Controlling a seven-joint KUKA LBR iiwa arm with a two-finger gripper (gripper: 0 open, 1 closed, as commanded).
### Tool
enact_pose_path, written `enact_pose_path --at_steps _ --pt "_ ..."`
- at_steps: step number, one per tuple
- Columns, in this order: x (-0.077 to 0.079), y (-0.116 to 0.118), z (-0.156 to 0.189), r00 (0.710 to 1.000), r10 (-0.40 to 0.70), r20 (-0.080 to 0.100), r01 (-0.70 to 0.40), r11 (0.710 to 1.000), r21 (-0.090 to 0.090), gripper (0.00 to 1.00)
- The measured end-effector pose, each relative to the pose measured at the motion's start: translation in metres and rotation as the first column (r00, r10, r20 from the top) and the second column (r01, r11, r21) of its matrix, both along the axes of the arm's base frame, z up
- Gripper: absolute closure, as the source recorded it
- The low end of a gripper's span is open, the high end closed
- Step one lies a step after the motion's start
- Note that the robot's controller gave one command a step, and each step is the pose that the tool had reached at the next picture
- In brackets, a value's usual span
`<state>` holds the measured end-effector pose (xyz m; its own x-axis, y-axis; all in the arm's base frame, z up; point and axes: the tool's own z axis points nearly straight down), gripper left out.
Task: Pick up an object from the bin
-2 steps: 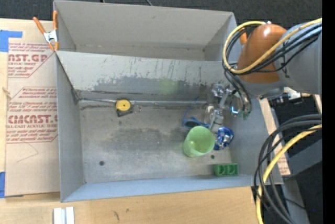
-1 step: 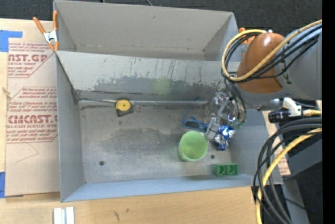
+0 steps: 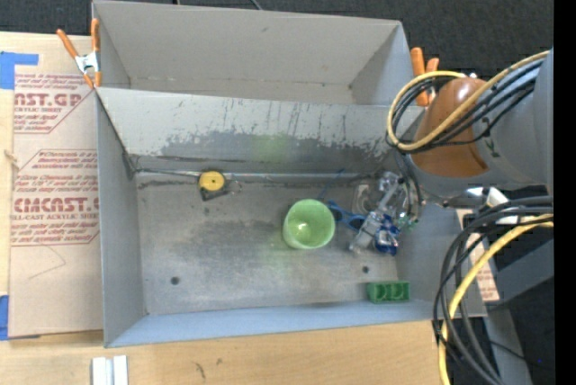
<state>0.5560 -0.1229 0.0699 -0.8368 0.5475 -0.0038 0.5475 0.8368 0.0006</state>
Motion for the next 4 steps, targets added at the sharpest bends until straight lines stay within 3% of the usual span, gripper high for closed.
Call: enact_pose_path --at_steps 1,2,3,4 --pt "0.001 0.000 0.000 1.000 0.001 -0.001 -0.001 1.000 0.000 0.00" --pt "0.002 -0.001 0.003 1.000 0.001 0.003 -0.001 1.000 -0.002 1.00" --pt "0.004 0.000 0.054 1.000 0.003 0.003 -0.003 1.000 0.001 1.00" --pt "0.005 0.000 0.058 1.000 0.004 -0.001 -0.004 1.000 0.001 1.00"
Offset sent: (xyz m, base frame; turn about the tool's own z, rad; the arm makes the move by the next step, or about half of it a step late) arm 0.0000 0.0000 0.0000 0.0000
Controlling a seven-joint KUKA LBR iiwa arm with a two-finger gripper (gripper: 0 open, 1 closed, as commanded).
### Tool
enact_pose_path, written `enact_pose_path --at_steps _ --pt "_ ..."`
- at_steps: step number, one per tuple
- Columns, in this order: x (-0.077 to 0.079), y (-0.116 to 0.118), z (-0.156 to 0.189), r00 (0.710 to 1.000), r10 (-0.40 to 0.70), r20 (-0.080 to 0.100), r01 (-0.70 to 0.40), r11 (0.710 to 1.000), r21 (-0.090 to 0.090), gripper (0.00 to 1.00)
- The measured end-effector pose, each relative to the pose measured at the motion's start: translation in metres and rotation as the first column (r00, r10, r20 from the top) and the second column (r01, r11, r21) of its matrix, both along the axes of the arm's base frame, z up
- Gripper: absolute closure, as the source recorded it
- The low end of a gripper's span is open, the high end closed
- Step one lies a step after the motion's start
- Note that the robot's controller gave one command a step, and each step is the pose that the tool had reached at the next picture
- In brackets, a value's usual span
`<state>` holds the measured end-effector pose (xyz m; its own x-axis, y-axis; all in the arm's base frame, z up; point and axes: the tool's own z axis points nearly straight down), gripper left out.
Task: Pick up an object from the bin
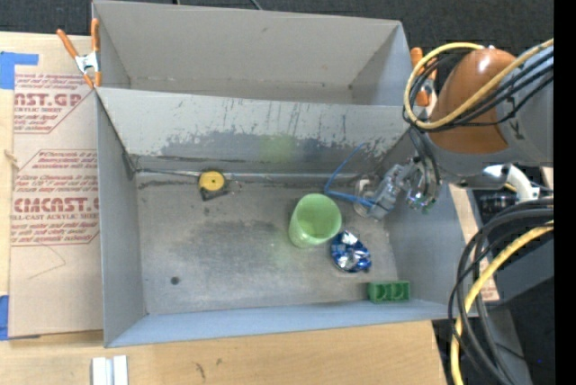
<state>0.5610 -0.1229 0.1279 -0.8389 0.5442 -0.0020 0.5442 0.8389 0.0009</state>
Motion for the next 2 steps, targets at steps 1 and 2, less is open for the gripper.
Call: enact_pose_path --at_steps 1,2 --pt "0.001 0.001 0.013 1.000 0.001 0.001 -0.001 1.000 0.000 1.00" --pt "0.002 0.001 0.049 1.000 0.003 0.002 -0.003 1.000 0.000 1.00"
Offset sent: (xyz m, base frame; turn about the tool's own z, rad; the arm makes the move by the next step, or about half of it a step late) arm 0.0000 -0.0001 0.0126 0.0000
